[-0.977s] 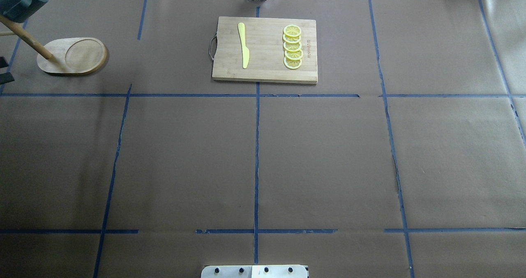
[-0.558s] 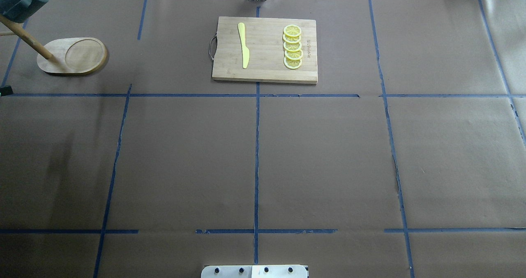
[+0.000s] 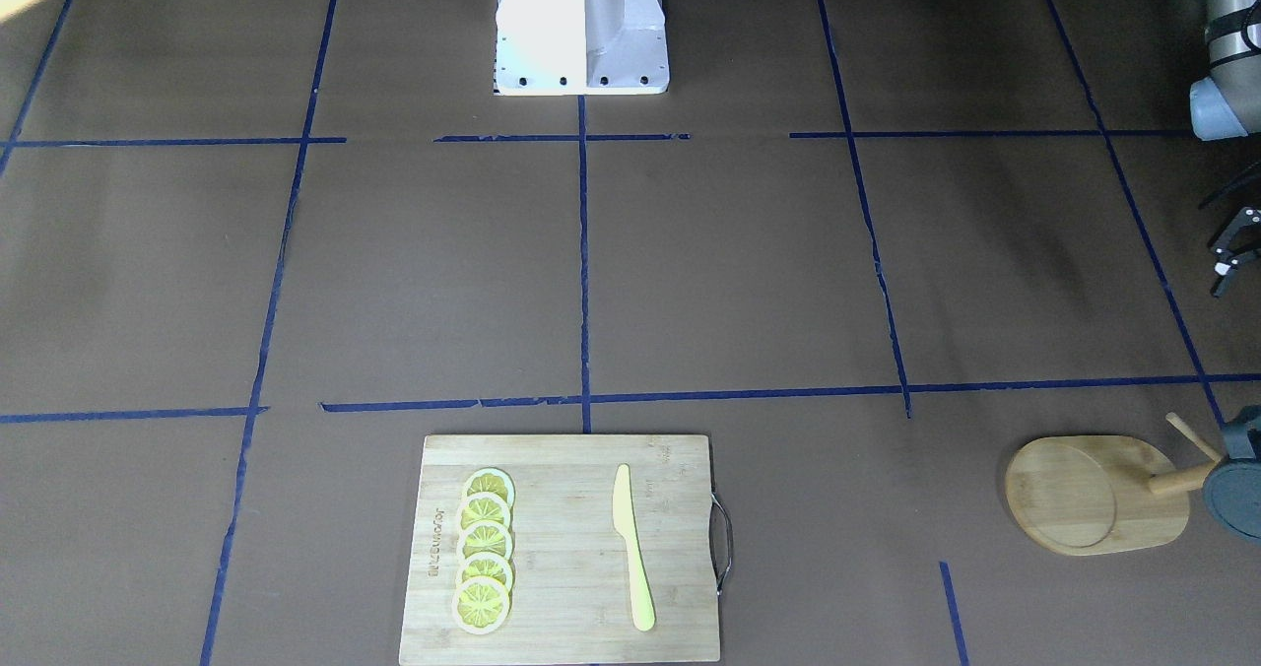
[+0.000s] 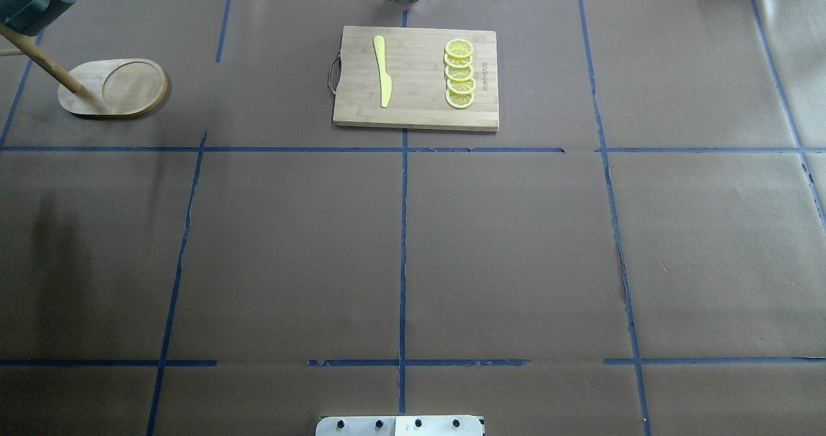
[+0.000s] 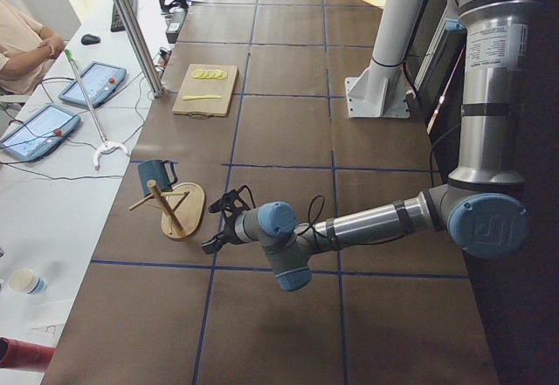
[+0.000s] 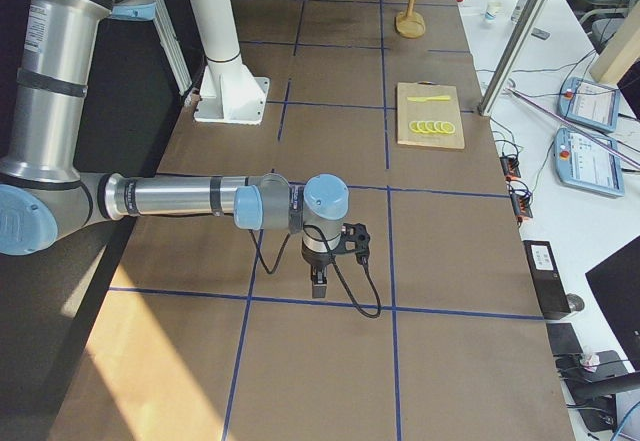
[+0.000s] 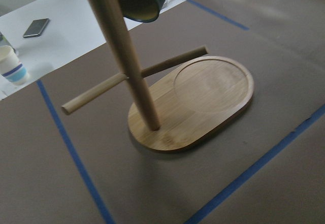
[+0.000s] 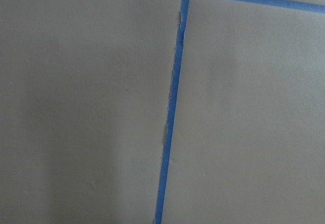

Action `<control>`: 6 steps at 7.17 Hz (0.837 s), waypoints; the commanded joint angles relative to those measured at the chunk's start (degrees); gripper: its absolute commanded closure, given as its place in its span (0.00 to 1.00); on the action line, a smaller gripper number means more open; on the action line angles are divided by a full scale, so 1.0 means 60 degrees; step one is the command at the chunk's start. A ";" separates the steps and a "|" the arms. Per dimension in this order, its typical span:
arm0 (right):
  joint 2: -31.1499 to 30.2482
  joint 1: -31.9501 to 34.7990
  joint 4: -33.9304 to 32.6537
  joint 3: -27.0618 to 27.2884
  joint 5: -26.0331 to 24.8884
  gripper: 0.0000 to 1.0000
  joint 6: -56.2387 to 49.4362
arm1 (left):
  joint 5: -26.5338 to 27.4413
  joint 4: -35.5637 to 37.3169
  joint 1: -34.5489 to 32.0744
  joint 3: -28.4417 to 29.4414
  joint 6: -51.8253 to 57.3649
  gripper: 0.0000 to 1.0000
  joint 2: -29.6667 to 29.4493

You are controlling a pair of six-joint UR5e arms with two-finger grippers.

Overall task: Hang cup on storage rack
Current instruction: 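Open the left gripper and back it away from the hung mug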

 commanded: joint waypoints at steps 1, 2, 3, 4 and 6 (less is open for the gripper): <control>-0.0005 -0.0014 0.0004 0.0012 0.0005 0.00 0.0013 | 0.1196 0.3976 -0.1258 -0.1527 0.4017 0.00 -0.0026; 0.0009 0.0000 0.0004 0.0012 0.0005 0.00 0.0013 | 0.2569 0.5197 -0.1292 -0.2231 0.5296 0.00 0.0017; 0.0010 -0.0014 0.0004 0.0012 0.0005 0.00 0.0013 | 0.3221 0.6413 -0.1380 -0.2442 0.6106 0.00 0.0046; -0.0005 0.0000 0.0004 0.0012 0.0005 0.00 0.0013 | 0.3213 0.7658 -0.1511 -0.2473 0.6013 0.00 0.0047; -0.0005 -0.0014 -0.0011 -0.0002 -0.0010 0.00 0.0013 | 0.1863 1.1081 -0.2390 -0.2865 0.3742 0.00 -0.0085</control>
